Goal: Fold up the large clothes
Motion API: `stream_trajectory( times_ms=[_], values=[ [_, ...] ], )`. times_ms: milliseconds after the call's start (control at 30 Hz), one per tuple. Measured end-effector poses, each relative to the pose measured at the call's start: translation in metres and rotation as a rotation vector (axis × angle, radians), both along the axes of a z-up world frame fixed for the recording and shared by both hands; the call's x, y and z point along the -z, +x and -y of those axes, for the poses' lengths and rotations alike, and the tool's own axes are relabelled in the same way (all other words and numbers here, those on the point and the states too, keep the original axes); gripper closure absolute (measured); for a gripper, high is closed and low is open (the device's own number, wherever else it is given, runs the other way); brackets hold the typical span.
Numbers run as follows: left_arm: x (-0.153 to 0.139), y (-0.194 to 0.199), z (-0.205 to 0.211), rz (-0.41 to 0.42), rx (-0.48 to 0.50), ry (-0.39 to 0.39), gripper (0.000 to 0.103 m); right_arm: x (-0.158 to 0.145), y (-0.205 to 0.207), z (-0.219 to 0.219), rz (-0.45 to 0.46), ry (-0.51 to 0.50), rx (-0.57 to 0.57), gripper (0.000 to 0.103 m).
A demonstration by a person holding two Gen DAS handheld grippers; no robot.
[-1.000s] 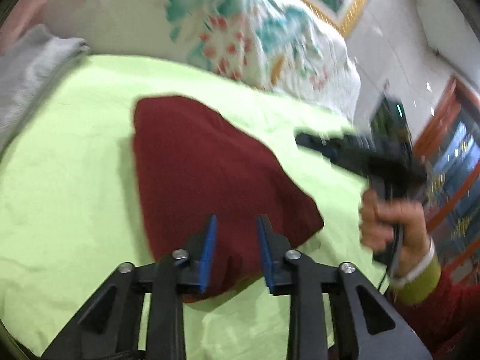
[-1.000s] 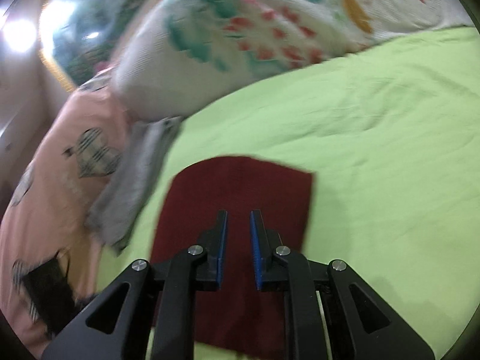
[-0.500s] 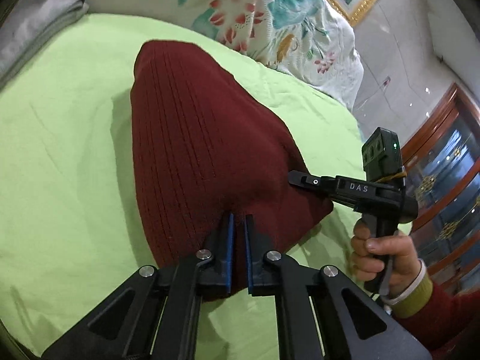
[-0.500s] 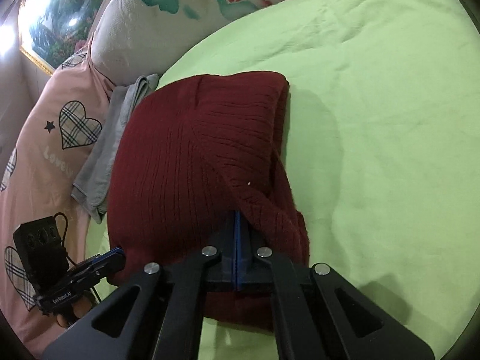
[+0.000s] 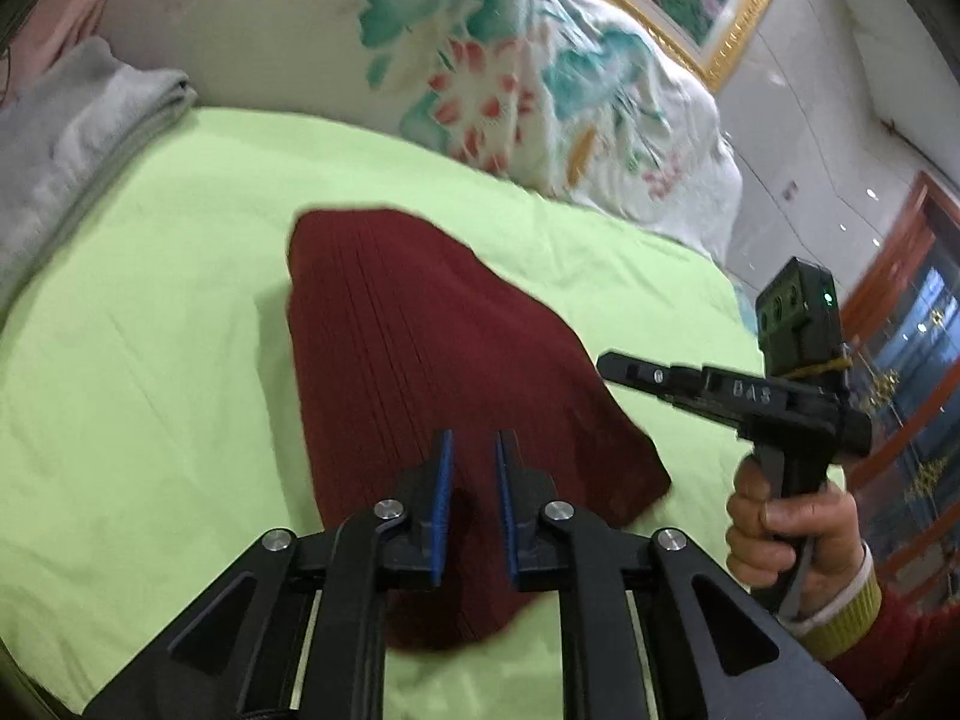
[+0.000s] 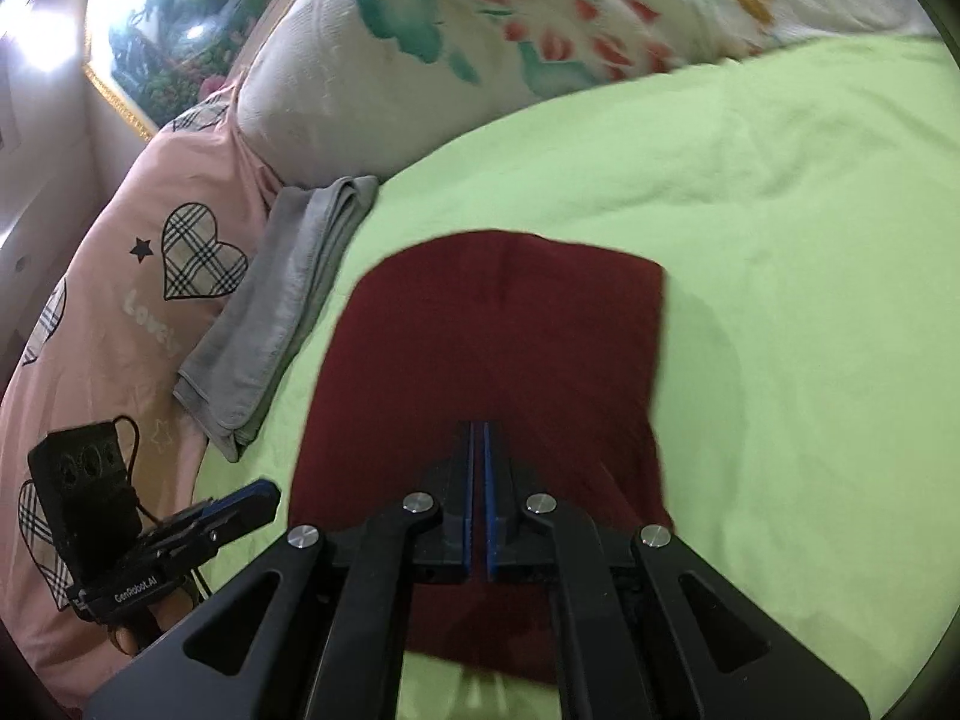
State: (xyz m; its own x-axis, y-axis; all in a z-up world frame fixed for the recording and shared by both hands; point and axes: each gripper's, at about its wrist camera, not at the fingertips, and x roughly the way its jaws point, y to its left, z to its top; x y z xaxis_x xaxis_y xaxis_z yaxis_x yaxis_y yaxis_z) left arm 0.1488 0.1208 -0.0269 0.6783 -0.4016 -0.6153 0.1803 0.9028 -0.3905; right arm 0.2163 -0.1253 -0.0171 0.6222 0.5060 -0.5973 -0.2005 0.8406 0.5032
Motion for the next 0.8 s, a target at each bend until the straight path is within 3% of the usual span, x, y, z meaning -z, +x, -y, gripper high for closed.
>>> stream_trajectory(
  times_ms=[200,400,500,667,800],
  values=[
    [0.024,0.041,0.007,-0.107,-0.044,0.109,0.088,0.029,0.046,-0.014,-0.085,-0.114,0.044,0.101],
    [0.034,0.041,0.012,-0.095,-0.056,0.142,0.088,0.044,0.053,0.006,-0.103,-0.06,0.065,0.103],
    [0.024,0.032,0.004,-0.089,-0.058,0.093,0.089,0.035,0.041,0.009,-0.09,-0.029,0.056,0.102],
    [0.004,-0.018,0.005,-0.016,-0.027,0.097,0.088,0.019,-0.011,0.013,-0.038,-0.008,-0.007,0.1],
    [0.02,-0.037,0.02,-0.061,-0.045,0.235,0.087,0.032,-0.049,0.008,-0.053,-0.062,-0.058,0.1]
  ],
)
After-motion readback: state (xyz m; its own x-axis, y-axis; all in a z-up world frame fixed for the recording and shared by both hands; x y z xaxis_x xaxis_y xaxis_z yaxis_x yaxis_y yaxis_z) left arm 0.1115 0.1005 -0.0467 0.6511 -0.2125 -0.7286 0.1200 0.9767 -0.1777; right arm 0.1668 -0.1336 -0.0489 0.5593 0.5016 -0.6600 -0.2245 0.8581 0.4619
